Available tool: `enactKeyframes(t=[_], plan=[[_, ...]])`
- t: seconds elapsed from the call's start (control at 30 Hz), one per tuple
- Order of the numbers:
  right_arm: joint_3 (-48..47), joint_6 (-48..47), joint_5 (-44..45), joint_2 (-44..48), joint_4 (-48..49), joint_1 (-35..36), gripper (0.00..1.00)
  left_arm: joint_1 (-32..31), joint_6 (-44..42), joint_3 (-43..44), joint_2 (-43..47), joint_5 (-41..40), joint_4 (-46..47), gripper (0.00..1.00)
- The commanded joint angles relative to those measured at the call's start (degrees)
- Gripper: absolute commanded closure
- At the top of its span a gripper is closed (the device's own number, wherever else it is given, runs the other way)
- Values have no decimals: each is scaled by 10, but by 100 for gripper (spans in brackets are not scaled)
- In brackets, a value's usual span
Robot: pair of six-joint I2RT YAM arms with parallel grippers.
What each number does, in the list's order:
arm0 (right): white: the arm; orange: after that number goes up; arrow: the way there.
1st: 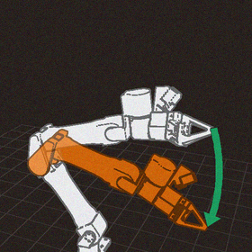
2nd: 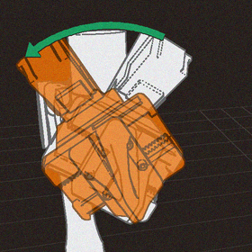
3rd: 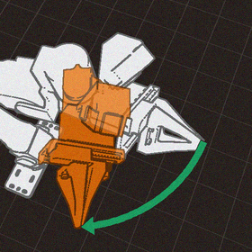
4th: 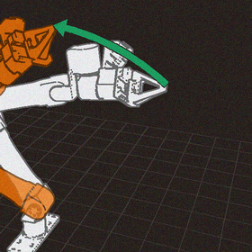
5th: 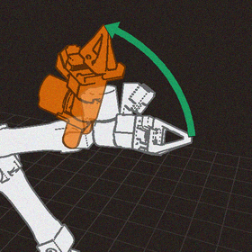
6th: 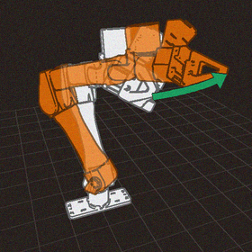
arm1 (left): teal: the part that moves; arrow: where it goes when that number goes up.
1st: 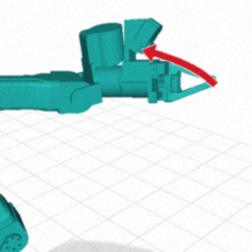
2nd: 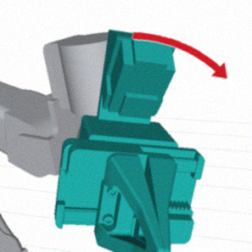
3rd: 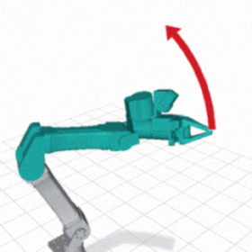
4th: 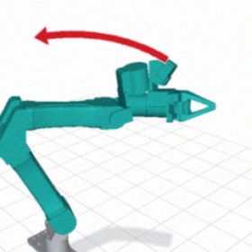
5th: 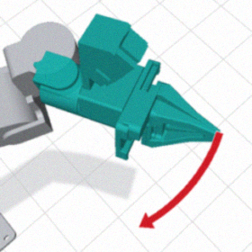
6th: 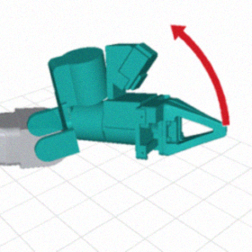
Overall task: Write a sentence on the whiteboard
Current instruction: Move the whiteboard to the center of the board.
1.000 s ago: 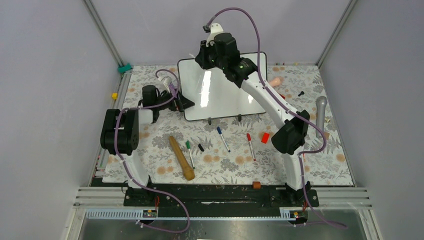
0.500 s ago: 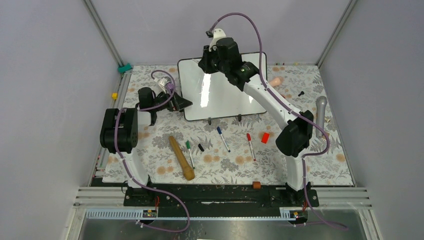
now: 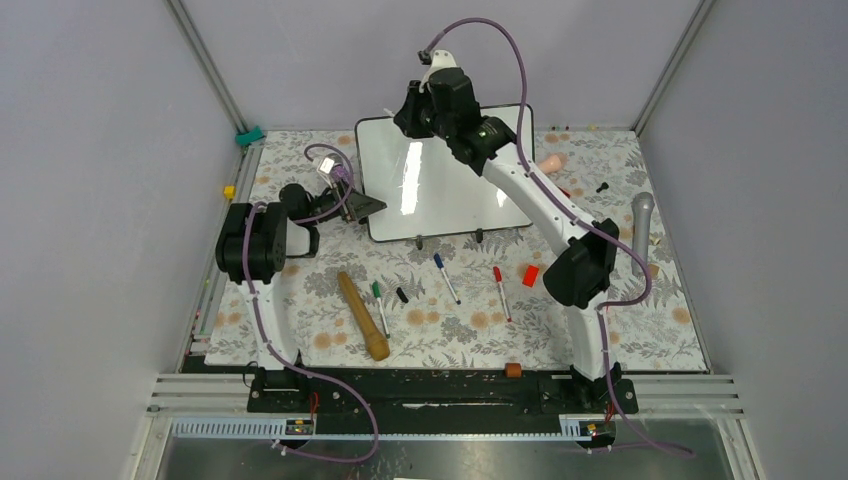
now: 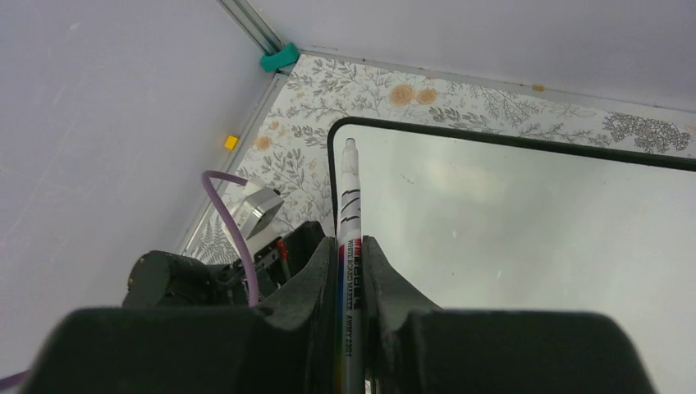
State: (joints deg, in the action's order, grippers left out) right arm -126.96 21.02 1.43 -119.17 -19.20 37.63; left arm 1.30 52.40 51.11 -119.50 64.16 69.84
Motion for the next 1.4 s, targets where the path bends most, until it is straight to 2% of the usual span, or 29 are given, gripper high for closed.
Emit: enactKeyframes(t=[0.0, 0.1, 0.23, 0.3, 0.37, 0.53, 0.63, 0.7, 1.1, 1.23, 1.37], plan=[[-50, 16, 16, -24, -18, 5, 100, 6, 96, 26, -22, 38, 146, 12], [-49, 14, 19, -23, -16, 7, 100, 10, 82, 11, -10, 23, 140, 21], [-46, 7, 28, -22, -15, 8, 100, 12, 111, 29, -32, 24, 143, 55], [-47, 6, 27, -24, -11, 9, 100, 12, 120, 31, -38, 20, 144, 65], [-51, 6, 24, -29, -5, 9, 100, 12, 122, 32, -41, 22, 144, 70], [-72, 8, 18, -43, -4, 12, 100, 12, 128, 33, -49, 26, 144, 76], [-72, 9, 16, -44, -4, 13, 100, 12, 132, 31, -55, 29, 144, 84], [-68, 6, 18, -40, -4, 12, 100, 12, 133, 34, -56, 34, 144, 100], [48, -29, 69, 55, 19, 0, 100, 4, 134, 39, -54, 56, 144, 100], [109, 0, 58, 103, 41, -44, 100, -7, 139, 53, -60, 73, 144, 100], [197, 38, 14, 152, 86, -120, 100, -10, 135, 54, -59, 81, 144, 100]])
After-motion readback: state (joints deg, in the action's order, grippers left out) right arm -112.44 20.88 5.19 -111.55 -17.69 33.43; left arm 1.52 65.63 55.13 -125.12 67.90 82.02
